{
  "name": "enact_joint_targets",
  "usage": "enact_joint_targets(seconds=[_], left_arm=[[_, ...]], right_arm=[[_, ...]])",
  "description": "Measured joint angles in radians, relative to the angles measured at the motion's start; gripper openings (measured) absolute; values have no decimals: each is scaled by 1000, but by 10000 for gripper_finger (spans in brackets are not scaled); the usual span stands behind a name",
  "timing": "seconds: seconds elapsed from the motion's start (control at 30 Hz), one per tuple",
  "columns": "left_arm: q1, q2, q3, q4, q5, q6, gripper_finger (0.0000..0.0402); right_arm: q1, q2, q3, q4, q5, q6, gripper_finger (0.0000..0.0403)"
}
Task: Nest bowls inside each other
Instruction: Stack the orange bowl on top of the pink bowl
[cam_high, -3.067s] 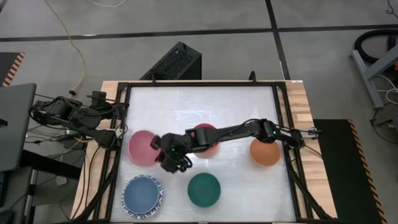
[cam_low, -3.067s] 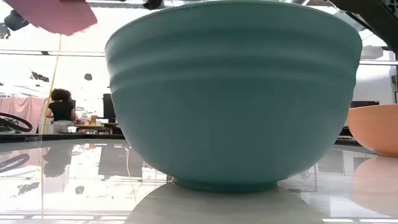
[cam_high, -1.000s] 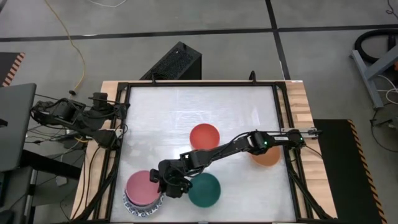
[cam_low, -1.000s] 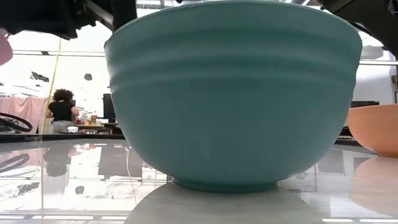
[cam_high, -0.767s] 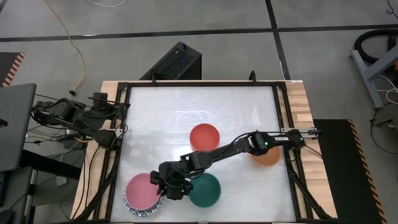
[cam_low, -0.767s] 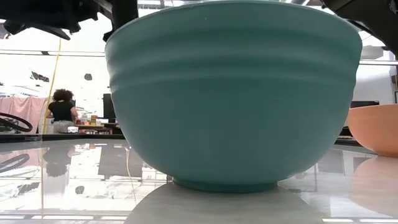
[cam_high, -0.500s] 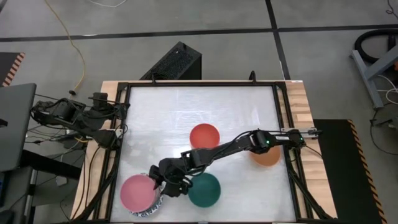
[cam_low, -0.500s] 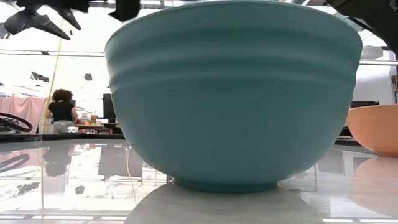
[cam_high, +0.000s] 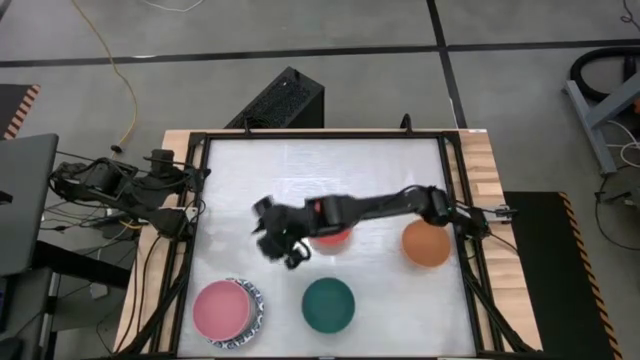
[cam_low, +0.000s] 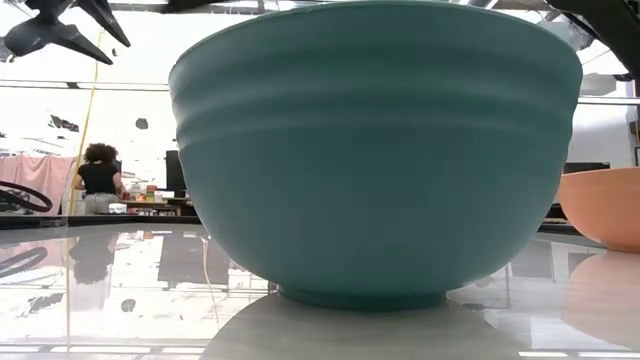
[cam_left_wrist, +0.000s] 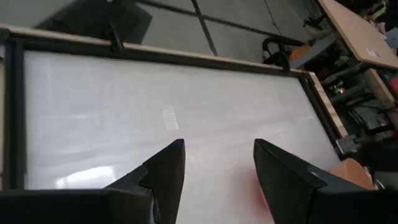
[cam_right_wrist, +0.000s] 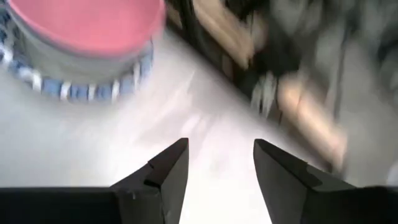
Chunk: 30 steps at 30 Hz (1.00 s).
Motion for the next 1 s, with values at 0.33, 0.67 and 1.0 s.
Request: enact_joint_targets(seconds=[0.33,0.67,1.0], left_arm=[[0,33,0,17,63,65,180],[0,34,0,17,74,93,180],[0,34,0,17,100,118,180]], right_arm=[[-134,-15,-3,-640,82,663,198],[-83,13,-96,-728,59,808,198],[-8,-68,-202,-698,61,828,198]])
